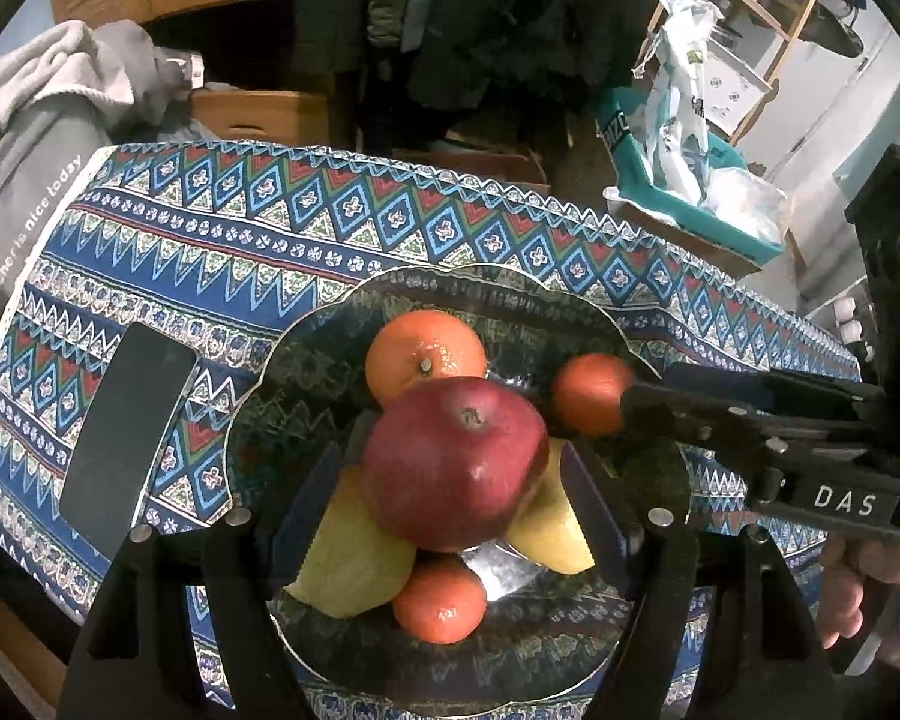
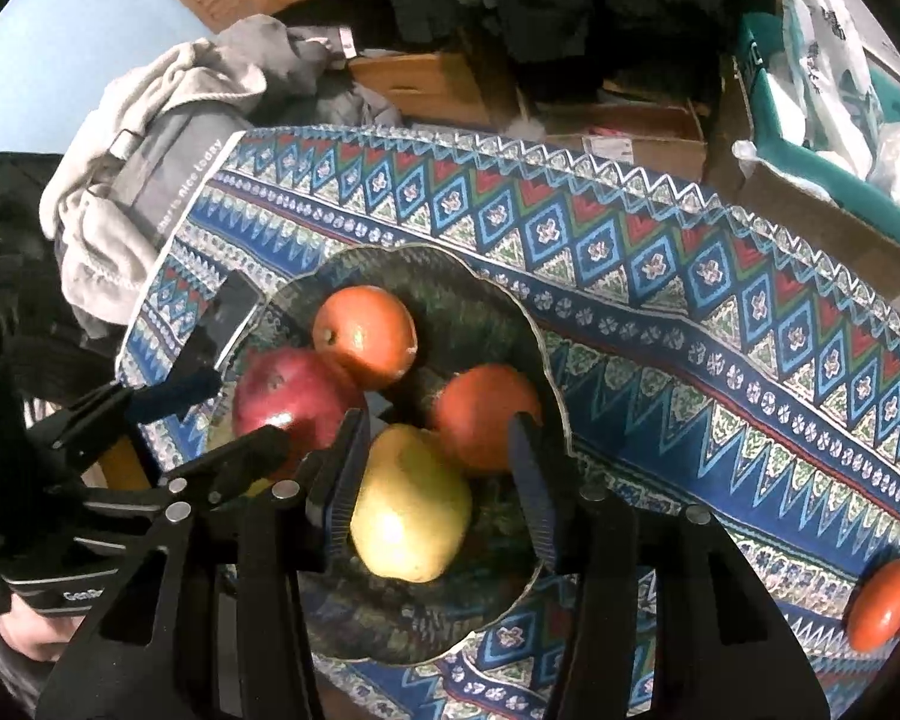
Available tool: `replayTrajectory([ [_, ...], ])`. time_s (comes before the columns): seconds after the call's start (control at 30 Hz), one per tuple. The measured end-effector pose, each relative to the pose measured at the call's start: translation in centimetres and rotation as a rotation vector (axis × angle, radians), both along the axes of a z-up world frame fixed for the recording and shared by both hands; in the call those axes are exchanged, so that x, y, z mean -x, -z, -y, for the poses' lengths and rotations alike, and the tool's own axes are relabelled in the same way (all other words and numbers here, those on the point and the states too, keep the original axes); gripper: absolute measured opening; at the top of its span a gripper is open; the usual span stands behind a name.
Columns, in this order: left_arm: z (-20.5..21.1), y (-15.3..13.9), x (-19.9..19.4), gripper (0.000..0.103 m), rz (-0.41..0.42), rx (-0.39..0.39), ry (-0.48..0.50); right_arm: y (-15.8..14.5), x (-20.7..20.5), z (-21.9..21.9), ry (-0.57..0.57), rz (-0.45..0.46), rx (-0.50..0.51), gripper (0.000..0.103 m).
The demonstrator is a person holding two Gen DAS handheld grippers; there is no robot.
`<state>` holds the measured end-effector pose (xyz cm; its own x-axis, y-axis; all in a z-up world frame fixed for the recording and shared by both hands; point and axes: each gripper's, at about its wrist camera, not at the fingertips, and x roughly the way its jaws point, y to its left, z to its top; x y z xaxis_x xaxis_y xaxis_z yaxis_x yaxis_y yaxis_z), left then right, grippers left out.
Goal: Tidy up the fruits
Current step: 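Lower the apple into the bowl and open the left tool while the right tool releases the orange, then move both open tools back toward the last orange and red apple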
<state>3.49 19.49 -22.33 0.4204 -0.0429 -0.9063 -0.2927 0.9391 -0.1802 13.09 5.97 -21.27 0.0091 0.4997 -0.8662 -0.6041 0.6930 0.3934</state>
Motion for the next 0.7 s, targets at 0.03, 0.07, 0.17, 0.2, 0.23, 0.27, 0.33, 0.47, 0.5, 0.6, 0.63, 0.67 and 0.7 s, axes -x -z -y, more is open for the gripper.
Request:
replayTrajectory([
  [0.03,0.0,-0.1,0.1,0.078,0.003,-0.003,0.001,-0.3,0.0,0.0,0.001,0.005,-0.004,0.049],
  [0.07,0.1,-0.3,0.1,0.078,0.008,-0.007,0.002,-0.4,0.1,0.0,0.002,0.007,-0.007,0.05],
  [0.17,0.2,-0.7,0.2,0.078,0.015,-0.015,0.008,-1.0,0.1,0.1,0.01,0.018,-0.008,0.05],
  [0.2,0.2,-0.9,0.3,0.077,0.017,-0.021,0.01,-1.2,0.1,0.2,0.01,0.028,-0.003,0.05],
  [0.23,0.3,-1.0,0.3,0.078,0.017,-0.029,0.01,-1.4,0.1,0.2,0.011,0.038,0.004,0.05],
  [0.27,0.3,-1.2,0.3,0.078,0.018,-0.035,0.011,-1.6,0.2,0.3,0.013,0.053,0.018,0.051],
  [0.33,0.3,-1.4,0.4,0.078,0.022,-0.039,0.01,-2.0,0.2,0.5,0.015,0.078,0.036,0.055],
  [0.47,0.5,-1.7,0.5,0.078,0.026,-0.039,0.011,-2.9,0.5,1.1,0.016,0.126,0.062,0.066],
  [0.5,0.6,-1.8,0.5,0.078,0.027,-0.038,0.012,-3.1,0.7,1.3,0.017,0.138,0.069,0.067],
  [0.6,0.9,-2.1,0.5,0.078,0.031,-0.042,0.016,-3.6,1.0,2.3,0.018,0.165,0.087,0.071],
  [0.63,1.1,-2.2,0.5,0.078,0.033,-0.042,0.018,-3.7,1.1,2.5,0.019,0.169,0.091,0.071],
  [0.67,1.3,-2.3,0.6,0.078,0.033,-0.041,0.02,-3.8,1.2,2.9,0.021,0.173,0.094,0.072],
  [0.7,1.5,-2.4,0.6,0.078,0.034,-0.041,0.022,-4.0,1.3,3.2,0.023,0.175,0.097,0.072],
])
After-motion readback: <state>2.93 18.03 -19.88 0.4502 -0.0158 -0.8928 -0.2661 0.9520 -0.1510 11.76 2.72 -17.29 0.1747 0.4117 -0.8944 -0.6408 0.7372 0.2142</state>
